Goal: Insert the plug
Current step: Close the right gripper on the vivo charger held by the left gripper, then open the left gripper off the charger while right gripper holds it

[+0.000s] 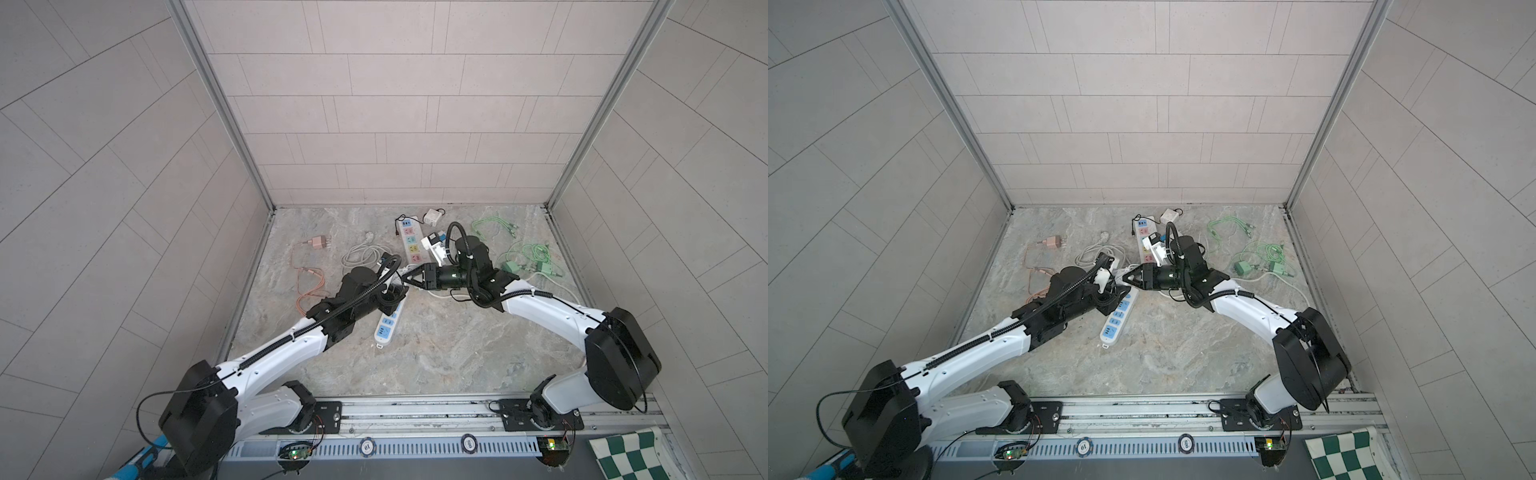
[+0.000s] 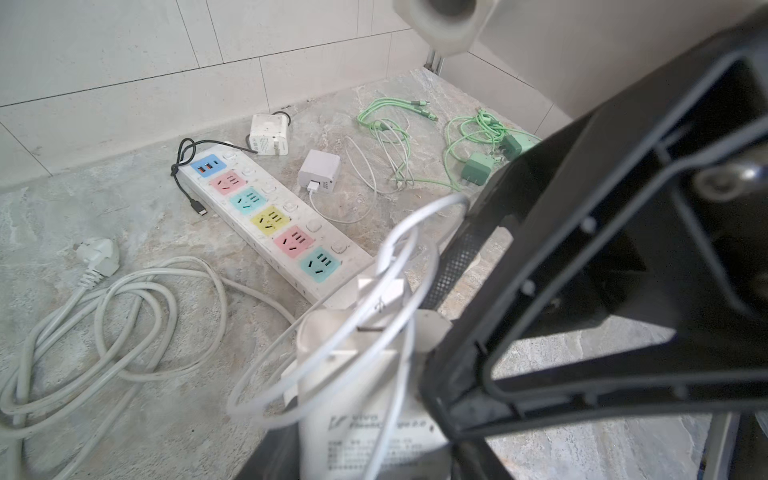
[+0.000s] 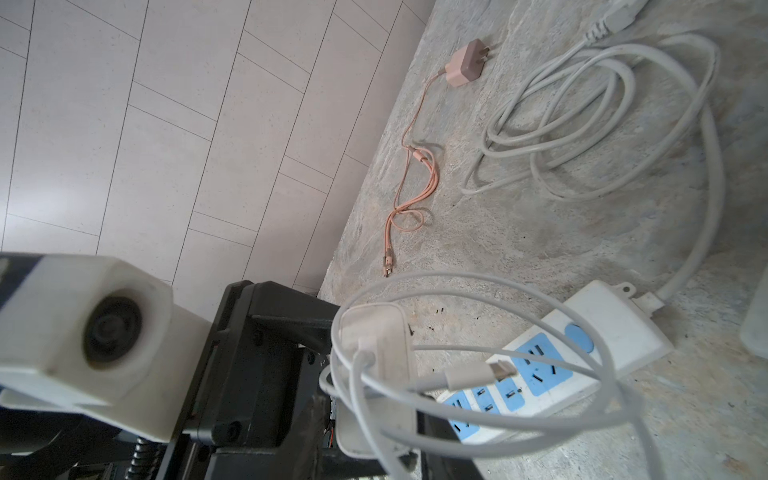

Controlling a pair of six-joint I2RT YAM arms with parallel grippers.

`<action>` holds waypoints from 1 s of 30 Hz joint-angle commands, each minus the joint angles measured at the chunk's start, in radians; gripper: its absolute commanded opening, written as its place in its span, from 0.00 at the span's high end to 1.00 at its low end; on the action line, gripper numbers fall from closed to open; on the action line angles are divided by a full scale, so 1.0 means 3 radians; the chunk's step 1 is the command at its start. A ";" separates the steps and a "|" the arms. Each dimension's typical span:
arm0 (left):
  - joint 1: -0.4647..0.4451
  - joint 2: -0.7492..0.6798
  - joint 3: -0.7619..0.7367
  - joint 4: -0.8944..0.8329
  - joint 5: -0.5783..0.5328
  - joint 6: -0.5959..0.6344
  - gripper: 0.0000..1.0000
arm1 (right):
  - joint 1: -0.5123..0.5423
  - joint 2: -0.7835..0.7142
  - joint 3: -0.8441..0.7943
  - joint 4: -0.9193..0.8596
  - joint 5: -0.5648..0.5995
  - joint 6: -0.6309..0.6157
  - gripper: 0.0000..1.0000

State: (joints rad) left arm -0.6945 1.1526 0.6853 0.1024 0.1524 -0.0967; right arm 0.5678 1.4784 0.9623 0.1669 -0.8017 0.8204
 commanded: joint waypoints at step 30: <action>-0.0066 -0.0114 0.0093 -0.0105 -0.0841 -0.0054 0.23 | 0.0041 0.0122 0.0520 -0.1072 0.0687 -0.0987 0.93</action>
State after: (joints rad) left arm -0.7147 1.1488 0.7021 0.0734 0.0277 -0.0986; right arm 0.5880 1.5429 1.0939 -0.0662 -0.6716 0.6022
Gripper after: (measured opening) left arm 0.766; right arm 0.246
